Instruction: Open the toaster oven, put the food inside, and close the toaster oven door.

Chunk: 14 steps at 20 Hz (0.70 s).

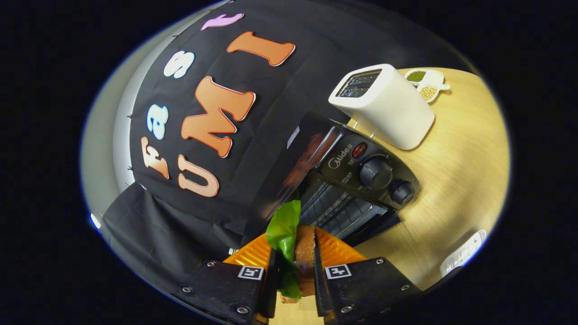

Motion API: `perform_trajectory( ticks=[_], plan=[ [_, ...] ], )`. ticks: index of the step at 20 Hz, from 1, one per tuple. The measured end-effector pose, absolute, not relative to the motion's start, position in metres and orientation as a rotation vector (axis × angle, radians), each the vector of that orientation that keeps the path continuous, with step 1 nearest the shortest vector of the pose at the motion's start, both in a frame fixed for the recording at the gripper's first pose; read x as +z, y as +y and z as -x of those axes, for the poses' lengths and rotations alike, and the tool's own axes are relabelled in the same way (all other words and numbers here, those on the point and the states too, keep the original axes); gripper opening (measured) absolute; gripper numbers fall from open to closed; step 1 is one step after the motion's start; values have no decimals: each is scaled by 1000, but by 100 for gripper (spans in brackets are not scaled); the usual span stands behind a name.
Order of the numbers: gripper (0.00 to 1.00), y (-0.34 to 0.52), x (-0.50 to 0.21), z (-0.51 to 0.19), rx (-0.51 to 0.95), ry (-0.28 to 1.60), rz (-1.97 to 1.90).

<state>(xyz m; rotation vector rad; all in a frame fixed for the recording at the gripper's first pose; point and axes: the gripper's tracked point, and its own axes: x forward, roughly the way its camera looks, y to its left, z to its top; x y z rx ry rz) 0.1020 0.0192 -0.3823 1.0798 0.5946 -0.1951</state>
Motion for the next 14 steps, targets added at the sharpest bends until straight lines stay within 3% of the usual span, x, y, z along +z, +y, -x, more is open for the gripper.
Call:
perform_trajectory(
  ticks=[14],
  plan=[
    [34,32,-442,-157,-294,405,-1213]
  ],
)
